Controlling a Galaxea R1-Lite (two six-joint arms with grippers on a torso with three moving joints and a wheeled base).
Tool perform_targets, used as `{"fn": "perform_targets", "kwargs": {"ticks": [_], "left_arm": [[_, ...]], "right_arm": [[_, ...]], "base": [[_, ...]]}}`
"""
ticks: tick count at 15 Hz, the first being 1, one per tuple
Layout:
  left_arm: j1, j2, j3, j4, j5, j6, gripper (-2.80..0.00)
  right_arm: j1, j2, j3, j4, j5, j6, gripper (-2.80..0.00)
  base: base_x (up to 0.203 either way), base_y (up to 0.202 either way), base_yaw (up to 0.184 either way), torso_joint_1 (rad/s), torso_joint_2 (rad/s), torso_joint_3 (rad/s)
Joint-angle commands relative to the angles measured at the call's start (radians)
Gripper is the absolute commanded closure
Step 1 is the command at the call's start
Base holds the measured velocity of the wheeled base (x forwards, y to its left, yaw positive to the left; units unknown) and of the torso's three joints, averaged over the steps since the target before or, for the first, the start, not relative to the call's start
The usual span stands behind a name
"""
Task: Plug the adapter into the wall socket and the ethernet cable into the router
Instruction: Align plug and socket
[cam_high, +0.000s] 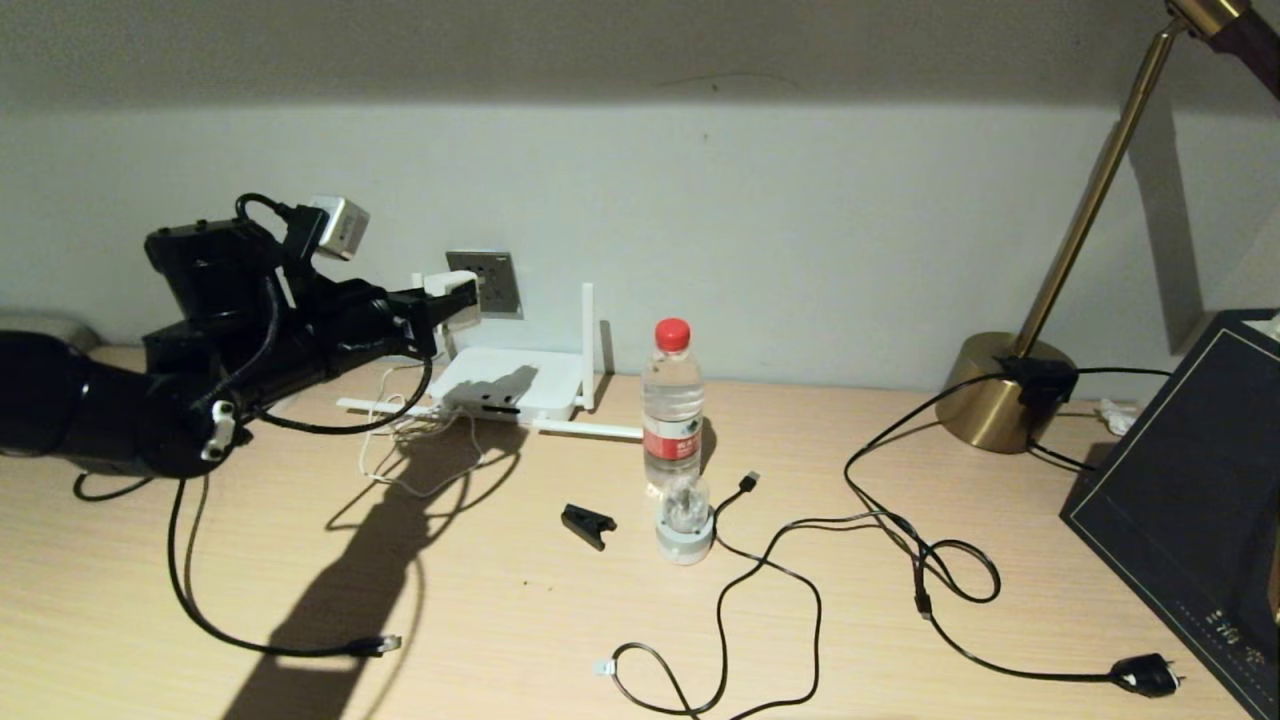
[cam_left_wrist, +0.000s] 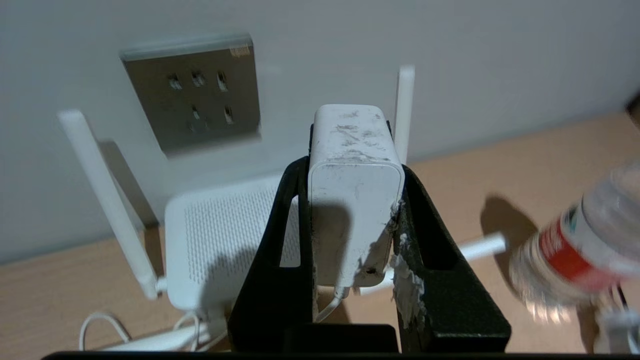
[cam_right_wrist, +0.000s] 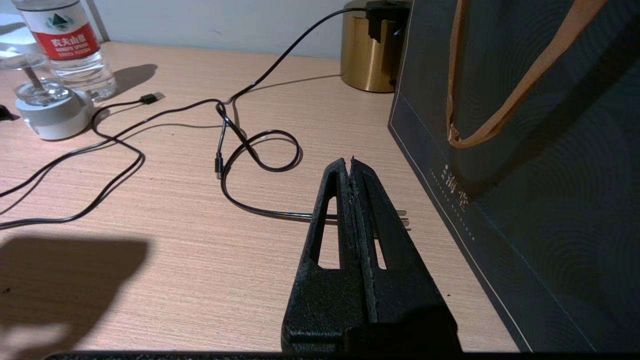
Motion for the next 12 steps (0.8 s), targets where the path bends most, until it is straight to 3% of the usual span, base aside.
{"fn": "perform_targets", "kwargs": {"ticks": [1,4,5,12], "left_arm": [[-0.043,0.013,0.104,-0.218,0.07,-0.005,0.0],[-0.065,0.096,0.238,-0.538,0.135,0.003,0.0],[-0.071,0.116,0.272,-0.594,0.157,0.005,0.0],[-0.071,0.072,0.422,-0.627,0.208,0.009,0.0]], "right_arm": [[0.0,0.001,0.035,-0.001,0.0,0.0,0.0],[0.0,0.001,0.035,-0.001,0.0,0.0,0.0],[0.0,0.001,0.035,-0.001,0.0,0.0,0.0],[0.0,0.001,0.035,-0.001,0.0,0.0,0.0]], "base": [[0.0,0.0,0.0,0.0,0.0,0.0],[0.0,0.0,0.0,0.0,0.0,0.0],[0.0,0.0,0.0,0.0,0.0,0.0],[0.0,0.0,0.0,0.0,0.0,0.0]]}}
